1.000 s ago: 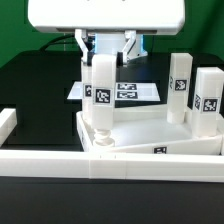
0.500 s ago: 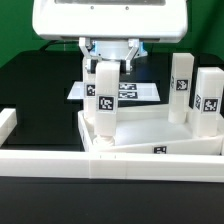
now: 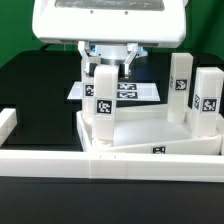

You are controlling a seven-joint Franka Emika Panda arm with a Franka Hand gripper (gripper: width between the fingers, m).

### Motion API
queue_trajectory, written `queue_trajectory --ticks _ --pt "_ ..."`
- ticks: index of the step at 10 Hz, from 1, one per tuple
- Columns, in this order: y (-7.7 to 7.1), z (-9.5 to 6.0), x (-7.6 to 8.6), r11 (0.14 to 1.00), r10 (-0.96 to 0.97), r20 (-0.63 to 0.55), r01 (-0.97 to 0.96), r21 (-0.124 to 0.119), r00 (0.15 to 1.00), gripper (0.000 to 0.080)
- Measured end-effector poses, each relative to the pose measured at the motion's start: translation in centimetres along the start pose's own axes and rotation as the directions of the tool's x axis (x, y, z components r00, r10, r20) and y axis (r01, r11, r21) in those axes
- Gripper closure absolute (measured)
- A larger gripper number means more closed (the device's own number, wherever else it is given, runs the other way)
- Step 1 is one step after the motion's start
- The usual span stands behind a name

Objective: Assemble desk

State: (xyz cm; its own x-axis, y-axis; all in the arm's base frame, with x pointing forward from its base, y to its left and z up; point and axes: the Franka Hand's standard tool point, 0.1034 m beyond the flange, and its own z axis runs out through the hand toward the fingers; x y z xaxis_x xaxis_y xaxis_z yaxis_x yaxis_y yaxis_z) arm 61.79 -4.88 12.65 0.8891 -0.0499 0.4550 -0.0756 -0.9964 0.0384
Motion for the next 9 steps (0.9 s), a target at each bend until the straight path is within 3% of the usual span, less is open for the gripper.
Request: queue_trajectory --ticks 1,4,5,6,7,8,9 --pt "-0.11 0.00 0.00 1.000 -0.006 -0.036 0.006 -0.012 0.999 0.0509" --pt "-0.18 -0.02 0.02 1.000 -0.008 -0.043 0.007 -0.014 0.999 0.0509" --pt "-0.16 0.00 0.01 1.000 -0.008 -0.043 0.007 -0.014 0.999 0.0423" --pt "-0.16 0.00 0.01 1.000 -0.008 -0.043 0.007 -0.014 0.999 0.0286" --pt "-0.16 0.00 0.01 1.000 -0.008 -0.043 0.007 -0.014 0.999 0.0286" --pt "-0.16 0.00 0.01 1.000 -0.008 -0.043 0.007 -0.014 0.999 0.0179" --pt "-0.16 0.00 0.01 1.000 -0.008 -0.043 0.007 -0.014 0.999 0.0159"
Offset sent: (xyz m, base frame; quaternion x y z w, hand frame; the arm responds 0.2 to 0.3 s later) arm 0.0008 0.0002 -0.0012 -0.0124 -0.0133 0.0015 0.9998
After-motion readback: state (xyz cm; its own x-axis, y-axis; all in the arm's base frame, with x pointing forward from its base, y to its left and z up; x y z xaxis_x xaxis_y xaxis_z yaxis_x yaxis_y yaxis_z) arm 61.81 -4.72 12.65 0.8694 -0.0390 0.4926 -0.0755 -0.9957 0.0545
